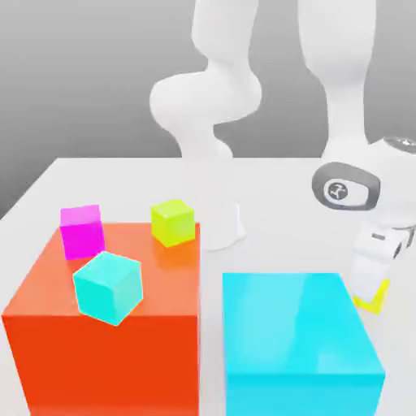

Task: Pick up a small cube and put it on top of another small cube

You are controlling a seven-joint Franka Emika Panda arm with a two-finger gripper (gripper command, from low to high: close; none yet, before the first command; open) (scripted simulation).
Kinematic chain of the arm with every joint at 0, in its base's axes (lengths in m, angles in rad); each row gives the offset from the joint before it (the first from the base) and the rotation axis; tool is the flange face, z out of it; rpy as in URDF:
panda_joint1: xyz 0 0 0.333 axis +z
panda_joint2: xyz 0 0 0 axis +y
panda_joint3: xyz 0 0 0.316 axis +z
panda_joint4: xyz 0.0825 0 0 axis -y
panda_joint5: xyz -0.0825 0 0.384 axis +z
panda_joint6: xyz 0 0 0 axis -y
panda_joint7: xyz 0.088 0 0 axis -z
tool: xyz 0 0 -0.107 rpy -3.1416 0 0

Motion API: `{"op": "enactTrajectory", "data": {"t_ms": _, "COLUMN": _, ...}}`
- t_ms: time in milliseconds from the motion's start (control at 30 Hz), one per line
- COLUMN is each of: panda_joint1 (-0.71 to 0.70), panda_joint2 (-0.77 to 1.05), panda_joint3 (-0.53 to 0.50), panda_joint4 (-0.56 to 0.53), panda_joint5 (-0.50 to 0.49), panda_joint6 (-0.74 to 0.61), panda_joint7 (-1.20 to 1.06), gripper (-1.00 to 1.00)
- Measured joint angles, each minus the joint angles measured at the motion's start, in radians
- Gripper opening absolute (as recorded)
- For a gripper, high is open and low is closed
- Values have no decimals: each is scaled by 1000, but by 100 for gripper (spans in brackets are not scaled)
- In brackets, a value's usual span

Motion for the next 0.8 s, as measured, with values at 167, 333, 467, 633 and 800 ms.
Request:
{"op": "enactTrajectory", "data": {"t_ms": 167, "panda_joint1": -58, "panda_joint2": -77, "panda_joint3": 79, "panda_joint4": -20, "panda_joint5": 91, "panda_joint6": -57, "panda_joint7": -69, "gripper": -100}}
{"op": "enactTrajectory", "data": {"t_ms": 333, "panda_joint1": -158, "panda_joint2": -252, "panda_joint3": 104, "panda_joint4": -30, "panda_joint5": 259, "panda_joint6": -212, "panda_joint7": -224, "gripper": -100}}
{"op": "enactTrajectory", "data": {"t_ms": 467, "panda_joint1": -359, "panda_joint2": -376, "panda_joint3": 25, "panda_joint4": 23, "panda_joint5": 273, "panda_joint6": -380, "panda_joint7": -313, "gripper": -100}}
{"op": "enactTrajectory", "data": {"t_ms": 633, "panda_joint1": -495, "panda_joint2": -521, "panda_joint3": -120, "panda_joint4": 90, "panda_joint5": 283, "panda_joint6": -585, "panda_joint7": -421, "gripper": -100}}
{"op": "enactTrajectory", "data": {"t_ms": 800, "panda_joint1": -633, "panda_joint2": -649, "panda_joint3": -271, "panda_joint4": 142, "panda_joint5": 285, "panda_joint6": -764, "panda_joint7": -512, "gripper": -100}}
